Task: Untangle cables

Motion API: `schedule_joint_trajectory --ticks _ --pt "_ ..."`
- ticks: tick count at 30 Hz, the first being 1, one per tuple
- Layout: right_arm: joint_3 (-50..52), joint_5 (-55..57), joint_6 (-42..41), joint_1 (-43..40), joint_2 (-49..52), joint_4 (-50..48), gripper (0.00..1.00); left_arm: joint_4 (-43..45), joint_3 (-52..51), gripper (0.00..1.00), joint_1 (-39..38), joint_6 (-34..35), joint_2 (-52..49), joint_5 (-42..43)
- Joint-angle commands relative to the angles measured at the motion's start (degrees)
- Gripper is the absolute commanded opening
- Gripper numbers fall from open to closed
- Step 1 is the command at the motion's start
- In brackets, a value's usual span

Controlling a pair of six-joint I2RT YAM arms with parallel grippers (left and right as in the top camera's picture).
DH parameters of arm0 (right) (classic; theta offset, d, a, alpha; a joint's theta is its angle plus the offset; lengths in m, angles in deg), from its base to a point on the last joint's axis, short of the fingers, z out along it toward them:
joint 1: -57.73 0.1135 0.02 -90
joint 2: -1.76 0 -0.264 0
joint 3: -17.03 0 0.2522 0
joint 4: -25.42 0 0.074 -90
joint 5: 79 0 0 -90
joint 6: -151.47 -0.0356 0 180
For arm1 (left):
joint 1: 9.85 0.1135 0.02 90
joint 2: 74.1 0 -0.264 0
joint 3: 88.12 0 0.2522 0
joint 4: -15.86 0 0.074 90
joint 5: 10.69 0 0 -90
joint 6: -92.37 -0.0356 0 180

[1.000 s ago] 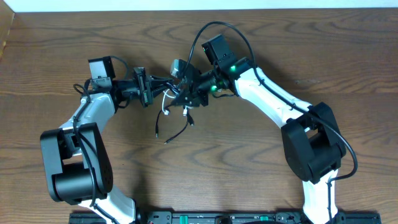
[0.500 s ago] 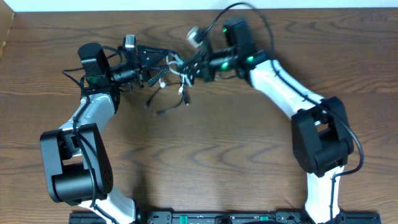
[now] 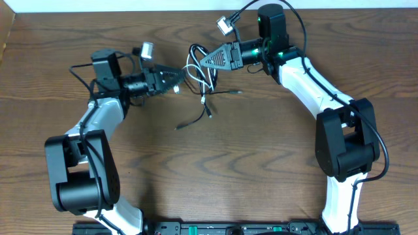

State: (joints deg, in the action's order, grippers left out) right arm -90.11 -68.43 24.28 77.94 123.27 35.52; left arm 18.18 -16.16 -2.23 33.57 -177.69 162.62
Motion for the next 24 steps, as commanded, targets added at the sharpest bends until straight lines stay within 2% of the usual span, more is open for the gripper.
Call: schedule_joint_trajectory --ticks 1,3,6,8,11,24 --pt "-0.3 -6.5 -1.8 0.2 0.2 -0.2 0.01 -5.0 0.1 0.61 -1.6 -14.3 1.0 -1.6" --pt "-0.3 -8.0 -1.8 0.2 0.2 -0.3 0.01 -9.6 0.1 0.6 -1.6 -17.7 1.0 -7.6" --pt "-0.3 -10.1 -1.8 0.2 0.2 -0.2 0.01 -17.3 0.1 0.52 -1.6 -22.4 1.0 -18.1" --pt "-0.3 -10.1 -1.8 0.3 0.2 -0.2 0.01 -20.6 0.1 0.52 -1.7 -26.0 1.0 -22.1" --pt "-0.3 -10.1 -1.8 0.4 0.2 -0.3 0.01 -21.2 0.1 0.52 -2.1 -28.5 1.0 -22.6" --pt "-0.3 -10.1 -1.8 1.7 0.2 -0.2 0.01 -20.3 0.1 0.59 -8.2 -31.6 1.0 -22.5"
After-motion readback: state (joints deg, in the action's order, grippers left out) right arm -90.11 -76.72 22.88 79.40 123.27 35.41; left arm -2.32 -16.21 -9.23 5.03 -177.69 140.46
